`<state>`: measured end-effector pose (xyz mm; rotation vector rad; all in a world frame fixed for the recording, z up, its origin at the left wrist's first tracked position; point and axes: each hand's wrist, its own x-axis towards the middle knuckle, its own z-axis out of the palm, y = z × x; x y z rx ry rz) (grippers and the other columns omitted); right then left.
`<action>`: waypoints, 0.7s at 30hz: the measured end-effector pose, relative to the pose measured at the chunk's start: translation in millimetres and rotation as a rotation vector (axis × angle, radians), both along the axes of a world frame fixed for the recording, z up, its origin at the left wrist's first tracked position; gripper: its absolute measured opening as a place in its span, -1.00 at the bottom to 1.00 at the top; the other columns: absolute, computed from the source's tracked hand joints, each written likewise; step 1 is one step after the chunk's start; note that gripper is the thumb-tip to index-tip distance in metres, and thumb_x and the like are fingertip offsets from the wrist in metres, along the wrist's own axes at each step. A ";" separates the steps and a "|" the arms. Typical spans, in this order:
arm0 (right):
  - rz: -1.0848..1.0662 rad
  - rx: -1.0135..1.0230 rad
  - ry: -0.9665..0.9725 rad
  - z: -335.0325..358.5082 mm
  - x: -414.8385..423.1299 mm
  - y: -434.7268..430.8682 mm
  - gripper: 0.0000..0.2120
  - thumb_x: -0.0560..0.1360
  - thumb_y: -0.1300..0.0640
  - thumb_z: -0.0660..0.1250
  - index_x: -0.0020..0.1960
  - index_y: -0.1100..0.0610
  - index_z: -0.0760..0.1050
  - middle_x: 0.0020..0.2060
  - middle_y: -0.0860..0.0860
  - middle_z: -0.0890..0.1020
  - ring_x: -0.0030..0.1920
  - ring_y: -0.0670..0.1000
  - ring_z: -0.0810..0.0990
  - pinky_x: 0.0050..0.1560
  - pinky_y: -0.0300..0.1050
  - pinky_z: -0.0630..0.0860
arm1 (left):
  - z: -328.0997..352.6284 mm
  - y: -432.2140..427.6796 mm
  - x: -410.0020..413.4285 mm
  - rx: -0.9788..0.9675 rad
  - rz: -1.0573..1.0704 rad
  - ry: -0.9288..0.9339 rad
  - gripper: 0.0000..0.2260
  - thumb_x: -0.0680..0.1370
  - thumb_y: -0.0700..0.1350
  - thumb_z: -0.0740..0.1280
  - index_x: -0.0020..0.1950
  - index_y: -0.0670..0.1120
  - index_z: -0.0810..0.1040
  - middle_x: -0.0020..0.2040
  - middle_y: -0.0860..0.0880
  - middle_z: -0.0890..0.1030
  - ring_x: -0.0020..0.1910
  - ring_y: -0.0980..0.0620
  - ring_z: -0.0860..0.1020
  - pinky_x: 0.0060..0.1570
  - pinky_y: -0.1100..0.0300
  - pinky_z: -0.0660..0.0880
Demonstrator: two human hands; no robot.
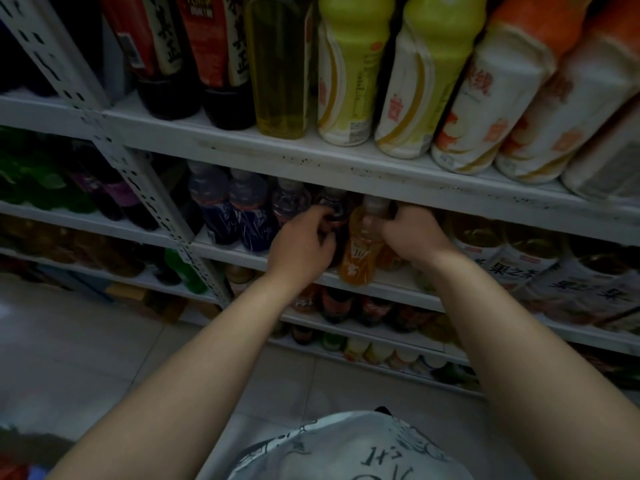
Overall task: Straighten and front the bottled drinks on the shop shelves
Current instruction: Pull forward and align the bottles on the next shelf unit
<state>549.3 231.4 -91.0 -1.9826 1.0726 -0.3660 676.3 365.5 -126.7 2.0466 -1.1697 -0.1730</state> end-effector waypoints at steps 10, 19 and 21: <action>-0.313 -0.513 0.022 -15.0 -43.7 15.1 -0.74 0.52 0.02 0.24 0.10 0.16 0.47 0.02 0.16 0.51 0.04 0.19 0.48 -0.05 -0.12 0.29 | 20.6 -31.4 -24.1 0.130 -0.088 -0.272 -0.52 0.49 0.10 0.32 0.35 -0.03 0.34 0.19 -0.09 0.49 0.12 -0.12 0.52 -0.05 0.04 0.52; -0.099 -0.298 0.329 7.6 -32.4 -13.7 -0.77 0.56 0.12 0.17 -0.23 0.19 0.39 -0.25 0.09 0.45 -0.20 0.06 0.41 -0.18 -0.12 0.29 | 27.4 -48.7 -23.2 0.203 -0.162 -0.113 -0.64 0.46 0.04 0.39 0.15 -0.13 0.47 0.06 -0.11 0.59 0.03 -0.11 0.56 -0.04 0.01 0.56; -0.111 -0.295 0.348 9.2 -32.1 -15.5 -0.74 0.56 0.12 0.17 -0.27 0.19 0.38 -0.30 0.05 0.43 -0.20 0.05 0.40 -0.17 -0.13 0.31 | 27.3 -48.4 -24.7 0.192 -0.133 -0.120 -0.67 0.46 0.03 0.39 0.11 -0.13 0.48 0.04 -0.12 0.59 0.02 -0.11 0.56 -0.06 0.01 0.56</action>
